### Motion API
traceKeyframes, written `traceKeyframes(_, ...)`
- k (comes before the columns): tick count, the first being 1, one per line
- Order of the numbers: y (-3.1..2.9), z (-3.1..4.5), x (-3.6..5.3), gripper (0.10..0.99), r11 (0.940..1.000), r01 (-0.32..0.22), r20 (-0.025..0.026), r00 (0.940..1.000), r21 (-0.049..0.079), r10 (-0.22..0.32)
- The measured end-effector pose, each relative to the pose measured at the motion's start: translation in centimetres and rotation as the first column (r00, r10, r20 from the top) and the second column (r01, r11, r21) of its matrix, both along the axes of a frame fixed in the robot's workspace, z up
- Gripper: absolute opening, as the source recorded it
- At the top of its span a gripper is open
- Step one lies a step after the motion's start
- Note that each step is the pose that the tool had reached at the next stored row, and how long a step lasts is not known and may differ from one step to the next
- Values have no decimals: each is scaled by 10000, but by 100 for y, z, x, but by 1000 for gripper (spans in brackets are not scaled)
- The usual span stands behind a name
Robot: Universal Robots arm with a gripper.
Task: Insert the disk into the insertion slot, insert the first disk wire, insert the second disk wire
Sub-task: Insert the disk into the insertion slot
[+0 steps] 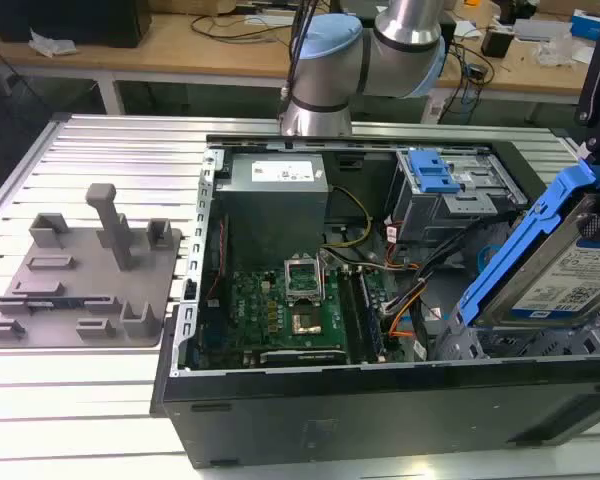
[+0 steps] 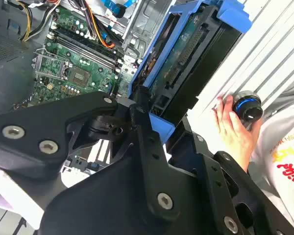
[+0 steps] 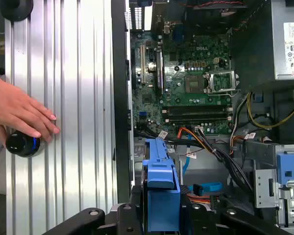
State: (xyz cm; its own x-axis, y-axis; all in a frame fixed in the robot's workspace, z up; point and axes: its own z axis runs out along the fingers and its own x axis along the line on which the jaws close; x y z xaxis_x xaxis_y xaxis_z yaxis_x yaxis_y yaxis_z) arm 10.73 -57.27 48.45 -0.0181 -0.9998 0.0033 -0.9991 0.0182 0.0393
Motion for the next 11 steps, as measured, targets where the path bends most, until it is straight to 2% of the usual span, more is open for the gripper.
traceKeyframes(11,0,0,0,369,10000,0,0,10000,0,0)
